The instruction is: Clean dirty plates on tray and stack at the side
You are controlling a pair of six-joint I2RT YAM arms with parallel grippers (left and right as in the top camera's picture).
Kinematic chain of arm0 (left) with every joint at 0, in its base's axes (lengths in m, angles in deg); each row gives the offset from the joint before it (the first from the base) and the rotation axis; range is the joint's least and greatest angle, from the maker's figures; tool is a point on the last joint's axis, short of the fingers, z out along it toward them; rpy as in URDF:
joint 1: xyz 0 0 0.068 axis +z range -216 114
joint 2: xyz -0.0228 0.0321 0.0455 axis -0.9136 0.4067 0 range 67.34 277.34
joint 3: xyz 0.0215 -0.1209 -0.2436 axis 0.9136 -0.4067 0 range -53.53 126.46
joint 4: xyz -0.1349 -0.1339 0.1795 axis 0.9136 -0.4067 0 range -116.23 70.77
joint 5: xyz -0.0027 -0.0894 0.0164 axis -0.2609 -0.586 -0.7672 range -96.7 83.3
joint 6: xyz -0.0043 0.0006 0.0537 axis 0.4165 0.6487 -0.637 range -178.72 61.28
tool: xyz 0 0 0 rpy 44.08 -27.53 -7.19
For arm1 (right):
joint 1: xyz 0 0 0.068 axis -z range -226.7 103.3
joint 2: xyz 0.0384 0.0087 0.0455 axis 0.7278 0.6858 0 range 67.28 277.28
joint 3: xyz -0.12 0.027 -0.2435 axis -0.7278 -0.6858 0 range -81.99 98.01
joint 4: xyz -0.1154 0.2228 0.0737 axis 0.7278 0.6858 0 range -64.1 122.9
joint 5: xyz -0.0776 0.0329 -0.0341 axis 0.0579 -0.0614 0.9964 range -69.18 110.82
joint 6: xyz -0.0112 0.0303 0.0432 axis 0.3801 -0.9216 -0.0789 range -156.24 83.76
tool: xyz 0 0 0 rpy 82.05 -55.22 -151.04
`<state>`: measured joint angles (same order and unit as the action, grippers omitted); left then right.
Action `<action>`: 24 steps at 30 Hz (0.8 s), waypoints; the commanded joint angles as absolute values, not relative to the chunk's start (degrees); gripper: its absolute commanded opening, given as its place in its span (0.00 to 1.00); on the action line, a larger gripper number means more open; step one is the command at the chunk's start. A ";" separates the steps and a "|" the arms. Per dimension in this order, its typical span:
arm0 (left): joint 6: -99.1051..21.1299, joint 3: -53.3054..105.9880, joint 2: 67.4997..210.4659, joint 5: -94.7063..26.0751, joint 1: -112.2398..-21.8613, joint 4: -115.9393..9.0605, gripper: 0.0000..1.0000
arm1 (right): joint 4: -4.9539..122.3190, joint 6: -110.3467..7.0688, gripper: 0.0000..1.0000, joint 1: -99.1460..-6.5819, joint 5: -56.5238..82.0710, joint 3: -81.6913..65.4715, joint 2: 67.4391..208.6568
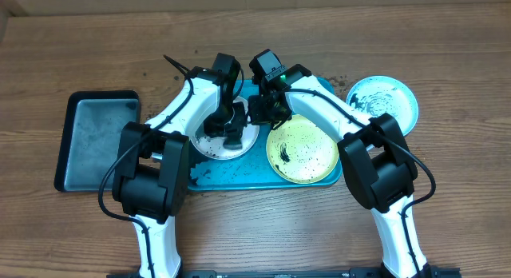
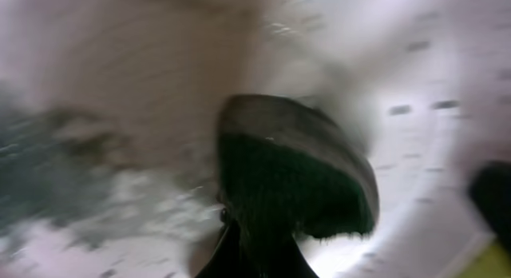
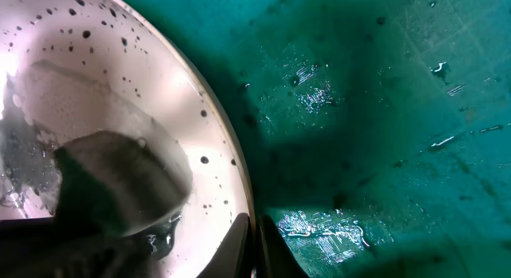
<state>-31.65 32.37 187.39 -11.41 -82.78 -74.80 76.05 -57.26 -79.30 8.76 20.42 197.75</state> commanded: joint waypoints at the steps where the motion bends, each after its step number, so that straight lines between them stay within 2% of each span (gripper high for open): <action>1: -29.91 32.00 188.48 1.07 -81.79 -77.67 0.04 | 76.16 -57.52 0.04 -78.86 9.79 20.42 198.38; 6: -23.57 32.00 188.48 16.02 -81.71 -81.60 0.04 | 76.18 -57.52 0.04 -78.86 9.79 20.42 198.38; 11: -22.47 32.37 188.48 23.41 -81.31 -80.25 0.04 | 76.22 -57.52 0.04 -78.86 9.79 20.42 198.38; 17: -22.72 37.31 188.39 18.40 -80.39 -82.10 0.04 | 76.20 -57.52 0.04 -78.86 8.92 20.42 198.38; 24: -26.04 48.85 187.39 3.32 -77.27 -87.07 0.04 | 76.18 -57.04 0.04 -78.86 7.21 21.82 196.72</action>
